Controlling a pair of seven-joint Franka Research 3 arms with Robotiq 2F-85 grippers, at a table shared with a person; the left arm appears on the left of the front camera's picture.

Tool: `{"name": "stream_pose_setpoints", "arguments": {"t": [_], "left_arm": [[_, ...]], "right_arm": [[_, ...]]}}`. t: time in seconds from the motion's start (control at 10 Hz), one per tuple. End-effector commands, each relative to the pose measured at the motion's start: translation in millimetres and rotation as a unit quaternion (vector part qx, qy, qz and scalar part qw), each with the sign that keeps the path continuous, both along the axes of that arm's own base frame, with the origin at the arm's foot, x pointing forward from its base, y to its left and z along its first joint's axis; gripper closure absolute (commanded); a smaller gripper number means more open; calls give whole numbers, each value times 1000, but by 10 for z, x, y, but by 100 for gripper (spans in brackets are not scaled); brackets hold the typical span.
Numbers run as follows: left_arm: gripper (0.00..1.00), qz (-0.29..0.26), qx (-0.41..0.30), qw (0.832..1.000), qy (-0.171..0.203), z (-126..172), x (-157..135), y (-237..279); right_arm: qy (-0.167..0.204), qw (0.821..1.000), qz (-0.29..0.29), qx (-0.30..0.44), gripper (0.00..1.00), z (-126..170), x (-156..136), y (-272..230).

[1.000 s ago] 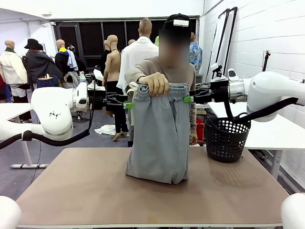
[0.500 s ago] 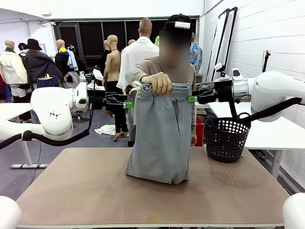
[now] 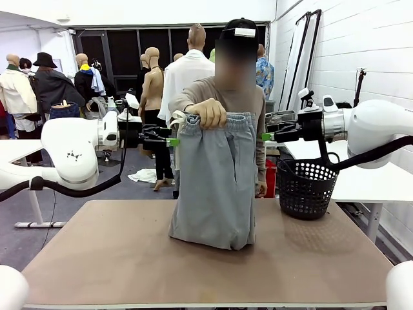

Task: Fold the training pants.
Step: Release the ends of the Training pants and then grab the overlapped ends.

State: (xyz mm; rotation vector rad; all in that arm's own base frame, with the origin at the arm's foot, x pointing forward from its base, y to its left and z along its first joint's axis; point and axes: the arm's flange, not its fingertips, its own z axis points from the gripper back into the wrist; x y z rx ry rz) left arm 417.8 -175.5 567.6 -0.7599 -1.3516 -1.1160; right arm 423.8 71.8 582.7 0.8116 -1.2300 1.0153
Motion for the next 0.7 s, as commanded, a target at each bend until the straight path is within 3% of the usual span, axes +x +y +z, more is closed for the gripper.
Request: {"name": "stream_pose_setpoints", "arguments": {"t": [0.0, 0.4, 0.6], "left_arm": [[0, 11, 8, 1000, 4, 19, 6, 8], [0, 24, 4, 1000, 1, 39, -2, 63], [0, 5, -10, 1000, 10, 51, -2, 66]], "right_arm": [[4, 1000, -13, 9, 0, 2, -90, -7], [10, 1000, 2, 12, 0, -6, -116, 76], [15, 1000, 12, 21, 0, 3, -135, 87]]}}
